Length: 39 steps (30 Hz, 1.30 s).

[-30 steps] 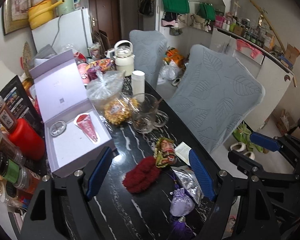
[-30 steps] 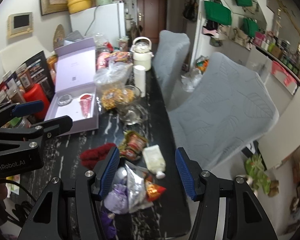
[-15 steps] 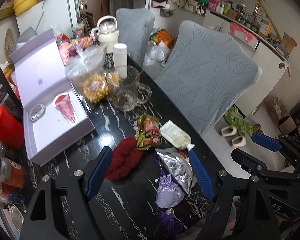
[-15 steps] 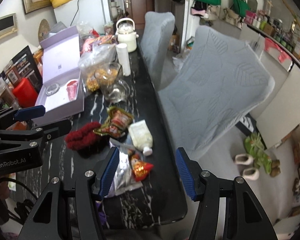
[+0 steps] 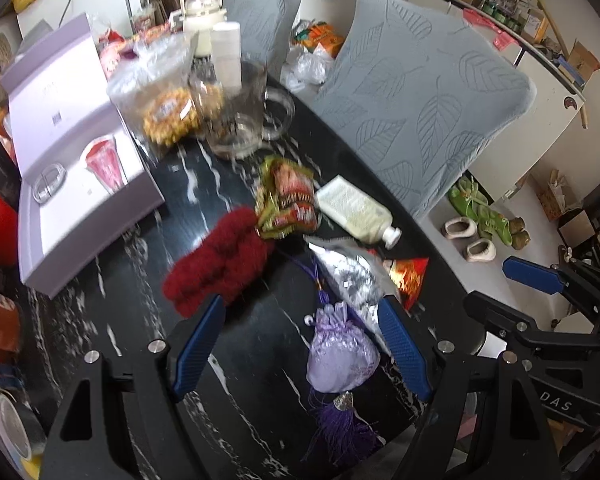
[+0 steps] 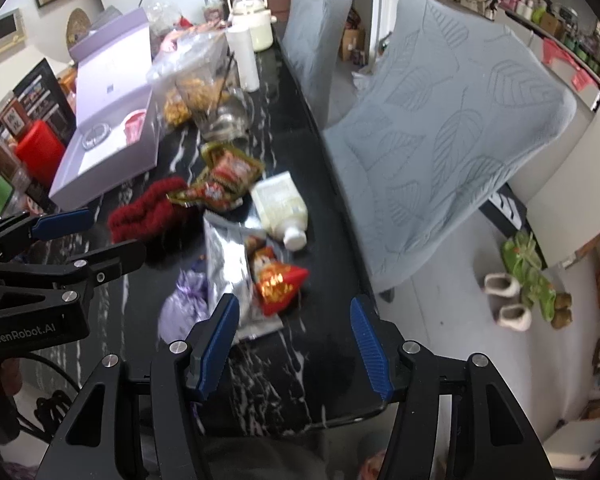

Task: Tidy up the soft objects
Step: 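Grasp the lilac sachet with the left tool while the right tool grasps the white lotion bottle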

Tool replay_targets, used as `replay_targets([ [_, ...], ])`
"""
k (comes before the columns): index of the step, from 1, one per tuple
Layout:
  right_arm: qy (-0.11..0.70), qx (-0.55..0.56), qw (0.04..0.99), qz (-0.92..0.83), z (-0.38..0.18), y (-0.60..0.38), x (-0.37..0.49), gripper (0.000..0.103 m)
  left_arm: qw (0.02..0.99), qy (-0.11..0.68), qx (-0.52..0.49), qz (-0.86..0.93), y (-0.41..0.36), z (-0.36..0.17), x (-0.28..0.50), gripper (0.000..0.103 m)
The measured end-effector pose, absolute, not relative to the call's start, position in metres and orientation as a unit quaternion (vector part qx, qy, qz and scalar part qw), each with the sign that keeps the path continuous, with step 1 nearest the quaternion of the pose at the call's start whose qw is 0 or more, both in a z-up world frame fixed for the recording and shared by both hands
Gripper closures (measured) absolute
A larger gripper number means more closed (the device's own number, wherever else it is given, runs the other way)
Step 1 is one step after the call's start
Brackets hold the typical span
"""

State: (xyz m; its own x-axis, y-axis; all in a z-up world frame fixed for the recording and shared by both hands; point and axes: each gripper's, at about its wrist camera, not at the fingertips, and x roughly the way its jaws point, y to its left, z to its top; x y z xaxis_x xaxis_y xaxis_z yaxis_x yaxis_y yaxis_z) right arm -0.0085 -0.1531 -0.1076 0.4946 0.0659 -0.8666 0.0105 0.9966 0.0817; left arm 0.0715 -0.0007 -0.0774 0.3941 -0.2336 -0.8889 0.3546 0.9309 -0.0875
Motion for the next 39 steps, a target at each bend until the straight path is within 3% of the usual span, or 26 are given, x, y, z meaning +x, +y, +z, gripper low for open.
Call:
replay_targets([
  [14,0.551,0.043,0.833,0.015,-0.156,-0.16,-0.011,0.045,0.797,0.571,0.047,-0.192,-0.007,-0.149,0.049,0.024],
  [25,0.556,0.042,0.83,0.003,-0.158,-0.169,-0.001,0.045,0.793,0.56,0.091,-0.222,-0.027,-0.175,0.045,0.024],
  [27,0.554,0.041,0.831,0.002,-0.156,-0.17,0.005,0.045,0.791,0.561,0.087,-0.226,-0.027,-0.177,0.048,0.029],
  [32,0.551,0.038,0.834,0.008,-0.154,-0.17,0.023,0.044,0.778,0.577,0.04,-0.246,-0.02,-0.182,0.055,0.059],
  [39,0.545,0.029,0.838,0.027,-0.153,-0.163,0.053,0.041,0.777,0.582,0.022,-0.237,-0.01,-0.177,0.061,0.063],
])
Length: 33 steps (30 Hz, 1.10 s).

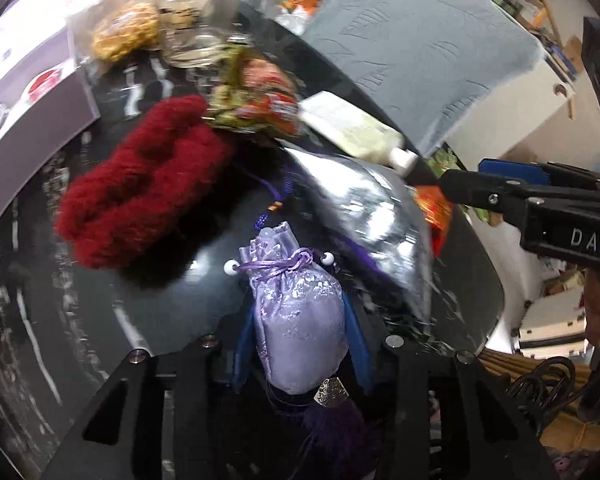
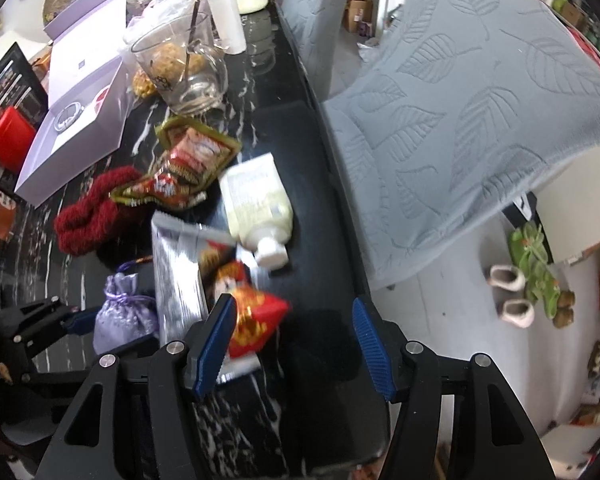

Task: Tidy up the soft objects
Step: 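Grasp the lilac sachet with the left tool while the right tool grasps the white lotion bottle, then lift the lilac sachet and lotion bottle off the table with both tools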

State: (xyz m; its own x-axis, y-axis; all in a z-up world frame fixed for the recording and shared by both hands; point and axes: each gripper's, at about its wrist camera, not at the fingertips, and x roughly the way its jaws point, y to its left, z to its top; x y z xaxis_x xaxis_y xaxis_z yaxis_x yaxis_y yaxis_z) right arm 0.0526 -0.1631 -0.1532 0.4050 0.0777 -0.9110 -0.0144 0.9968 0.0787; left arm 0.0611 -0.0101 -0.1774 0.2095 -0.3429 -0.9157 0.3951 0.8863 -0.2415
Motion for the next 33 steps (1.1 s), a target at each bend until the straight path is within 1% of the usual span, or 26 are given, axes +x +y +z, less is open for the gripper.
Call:
replay_targets([
  [11,0.548,0.005,0.834,0.069,-0.167,-0.149,0.104,0.039,0.784,0.599,-0.007,-0.165,0.034,-0.178,0.093,0.062],
  [15,0.554,-0.011,0.829,0.082,-0.177,-0.144,0.119,0.039,0.769,0.62,-0.048,-0.15,0.037,-0.184,0.103,0.059],
  [19,0.56,-0.023,0.823,0.094,-0.185,-0.141,0.128,0.039,0.775,0.617,-0.038,-0.132,0.031,-0.187,0.104,0.055],
  [21,0.562,-0.031,0.821,0.097,-0.189,-0.14,0.131,0.039,0.779,0.614,-0.022,-0.126,0.019,-0.188,0.103,0.051],
  [23,0.565,-0.036,0.819,0.098,-0.193,-0.138,0.132,0.037,0.782,0.611,-0.005,-0.124,0.011,-0.189,0.101,0.039],
  [25,0.558,-0.046,0.823,0.093,-0.194,-0.137,0.132,0.035,0.787,0.605,0.023,-0.121,0.003,-0.192,0.099,0.033],
  [28,0.552,-0.058,0.827,0.09,-0.195,-0.135,0.131,0.035,0.79,0.6,0.071,-0.103,-0.01,-0.198,0.099,0.032],
  [29,0.551,-0.061,0.827,0.09,-0.195,-0.134,0.131,0.036,0.791,0.599,0.068,-0.105,-0.011,-0.199,0.099,0.032],
  [31,0.546,-0.064,0.83,0.094,-0.194,-0.133,0.128,0.045,0.795,0.595,0.06,-0.1,-0.012,-0.2,0.101,0.032],
  [32,0.542,-0.067,0.832,0.098,-0.193,-0.132,0.126,0.053,0.796,0.594,0.059,-0.098,-0.013,-0.201,0.101,0.033],
  [33,0.543,-0.069,0.831,0.1,-0.193,-0.131,0.126,0.053,0.796,0.594,0.059,-0.099,-0.013,-0.2,0.1,0.035],
])
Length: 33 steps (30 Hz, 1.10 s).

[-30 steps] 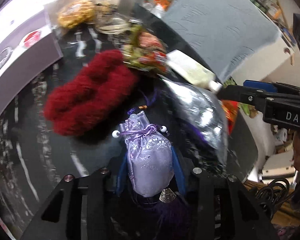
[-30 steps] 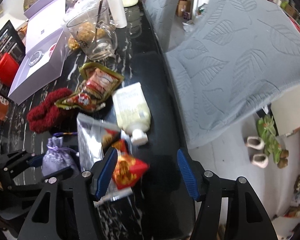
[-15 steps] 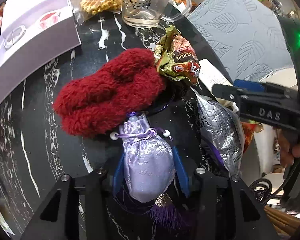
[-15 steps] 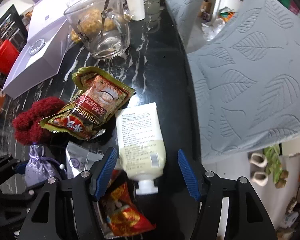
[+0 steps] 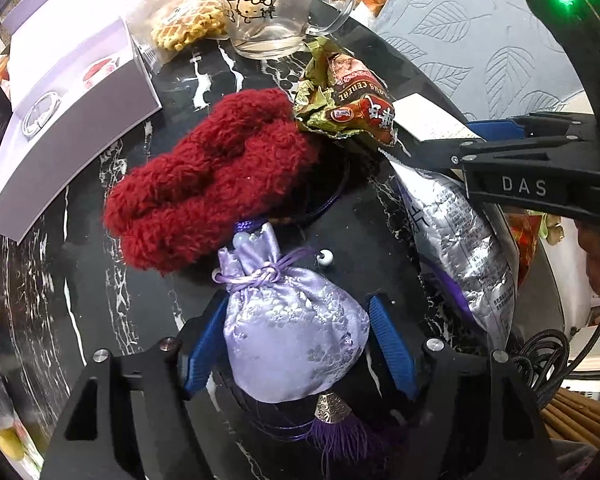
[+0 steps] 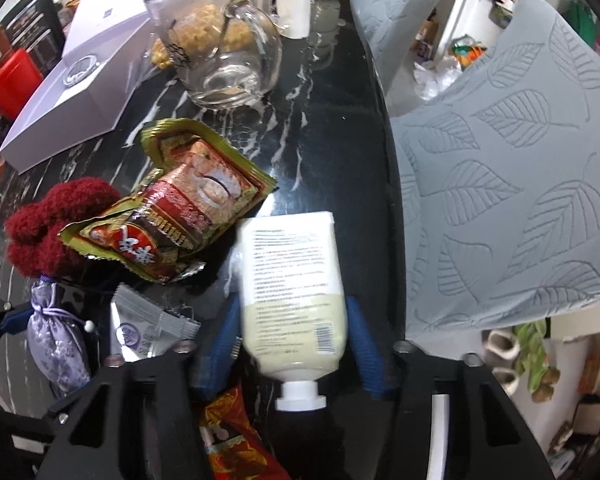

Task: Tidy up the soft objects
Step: 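Lift the lilac sachet and lotion bottle off the table with both tools, then carry the sachet and lotion bottle toward the lavender gift box with both tools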

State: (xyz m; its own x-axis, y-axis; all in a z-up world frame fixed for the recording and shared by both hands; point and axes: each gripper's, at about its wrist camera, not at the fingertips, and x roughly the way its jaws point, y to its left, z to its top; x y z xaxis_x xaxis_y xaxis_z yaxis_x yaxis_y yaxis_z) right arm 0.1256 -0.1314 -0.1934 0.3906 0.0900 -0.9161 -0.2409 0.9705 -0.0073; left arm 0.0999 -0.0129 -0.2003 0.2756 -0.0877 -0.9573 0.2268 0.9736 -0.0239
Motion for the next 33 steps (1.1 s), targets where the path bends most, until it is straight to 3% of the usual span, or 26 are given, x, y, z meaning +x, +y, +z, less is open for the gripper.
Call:
replay_targets([
  [2,0.541,-0.071,0.831,0.104,-0.194,-0.131,0.123,0.053,0.798,0.591,0.06,-0.101,-0.014,-0.2,0.1,0.046],
  [7,0.539,-0.037,0.834,0.112,-0.19,-0.142,0.115,0.053,0.801,0.589,0.054,-0.096,0.002,-0.193,0.087,0.054],
  [33,0.517,0.003,0.853,0.072,-0.139,-0.184,0.054,0.053,0.821,0.556,-0.002,-0.13,0.002,-0.13,0.069,0.054],
])
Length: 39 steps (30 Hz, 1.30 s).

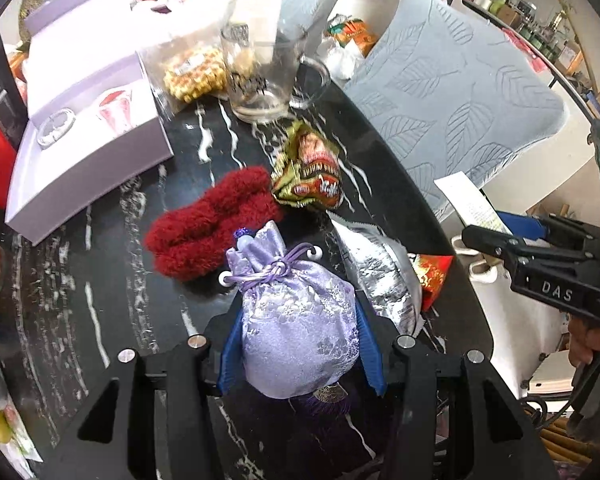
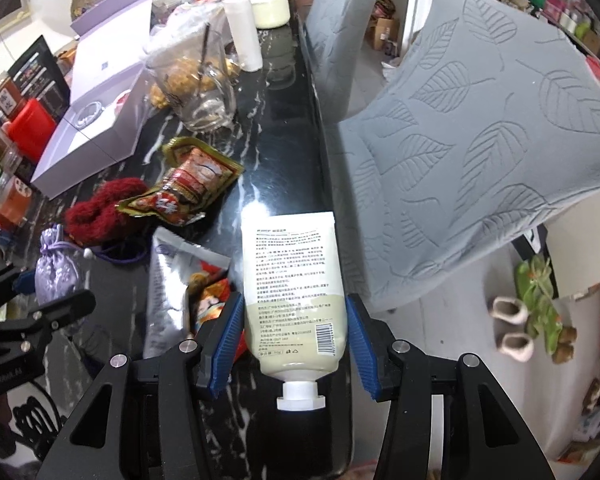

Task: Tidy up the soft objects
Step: 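Carry the sachet and lotion bottle toward the lavender gift box with both tools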

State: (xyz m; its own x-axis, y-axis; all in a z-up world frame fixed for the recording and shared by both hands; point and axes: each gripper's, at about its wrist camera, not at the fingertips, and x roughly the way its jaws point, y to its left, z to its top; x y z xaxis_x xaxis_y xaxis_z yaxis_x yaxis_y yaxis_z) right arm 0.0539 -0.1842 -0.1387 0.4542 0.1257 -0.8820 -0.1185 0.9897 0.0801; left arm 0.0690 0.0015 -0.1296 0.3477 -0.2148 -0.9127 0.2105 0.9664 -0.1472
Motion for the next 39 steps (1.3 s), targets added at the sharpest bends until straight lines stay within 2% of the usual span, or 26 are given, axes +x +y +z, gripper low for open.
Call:
replay_targets([
  [19,0.488,-0.024,0.857,0.162,-0.094,-0.147,0.018,0.053,0.86,0.501,-0.042,-0.083,0.023,-0.059,0.042,0.054],
  [39,0.459,-0.096,0.827,0.311,-0.082,-0.075,-0.013,0.053,0.878,0.468,-0.095,0.028,0.063,-0.038,-0.027,0.054],
])
